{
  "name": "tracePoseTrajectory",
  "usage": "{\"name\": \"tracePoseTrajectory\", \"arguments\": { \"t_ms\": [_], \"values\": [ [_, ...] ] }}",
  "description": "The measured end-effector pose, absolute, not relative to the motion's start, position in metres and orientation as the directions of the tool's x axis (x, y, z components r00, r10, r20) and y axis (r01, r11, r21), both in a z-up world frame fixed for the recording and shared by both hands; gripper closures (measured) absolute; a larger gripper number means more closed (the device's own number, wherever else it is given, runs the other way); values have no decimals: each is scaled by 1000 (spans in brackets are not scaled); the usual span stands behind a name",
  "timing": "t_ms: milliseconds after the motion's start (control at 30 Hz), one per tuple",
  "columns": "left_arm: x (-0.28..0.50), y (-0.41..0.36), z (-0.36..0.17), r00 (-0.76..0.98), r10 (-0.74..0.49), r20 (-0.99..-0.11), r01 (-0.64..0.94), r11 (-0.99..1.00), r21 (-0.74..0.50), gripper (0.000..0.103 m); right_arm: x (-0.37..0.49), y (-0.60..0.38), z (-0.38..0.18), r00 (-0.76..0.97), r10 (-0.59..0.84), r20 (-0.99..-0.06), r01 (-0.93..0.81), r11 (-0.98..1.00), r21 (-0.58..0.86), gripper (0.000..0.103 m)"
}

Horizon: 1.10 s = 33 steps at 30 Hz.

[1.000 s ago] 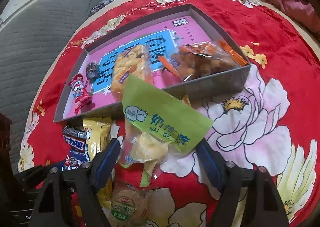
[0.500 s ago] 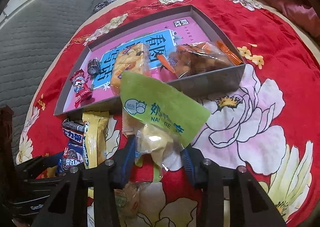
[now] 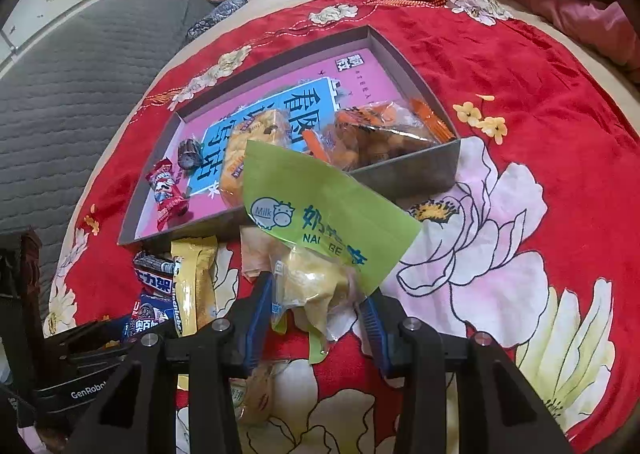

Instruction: Organize snacks

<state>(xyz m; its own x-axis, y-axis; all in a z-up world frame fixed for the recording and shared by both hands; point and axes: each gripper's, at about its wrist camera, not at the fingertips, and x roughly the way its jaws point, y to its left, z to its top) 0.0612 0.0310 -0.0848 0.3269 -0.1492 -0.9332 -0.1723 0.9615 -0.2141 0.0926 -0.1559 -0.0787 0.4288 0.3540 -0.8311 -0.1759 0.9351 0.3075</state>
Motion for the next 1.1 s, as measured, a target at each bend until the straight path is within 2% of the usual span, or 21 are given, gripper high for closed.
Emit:
{"name": "tracePoseTrajectory", "arguments": {
  "t_ms": [400, 1100],
  "values": [
    [46, 41, -72, 333, -181, -925, -211, 942, -260, 47, 90, -159, -71, 452, 388, -803, -196, 922, 334, 60],
    [35, 39, -27, 415, -140, -899, -217, 945, -247, 47, 85, -160, -52, 519, 419, -745, -255, 908, 333, 60]
  ]
}}
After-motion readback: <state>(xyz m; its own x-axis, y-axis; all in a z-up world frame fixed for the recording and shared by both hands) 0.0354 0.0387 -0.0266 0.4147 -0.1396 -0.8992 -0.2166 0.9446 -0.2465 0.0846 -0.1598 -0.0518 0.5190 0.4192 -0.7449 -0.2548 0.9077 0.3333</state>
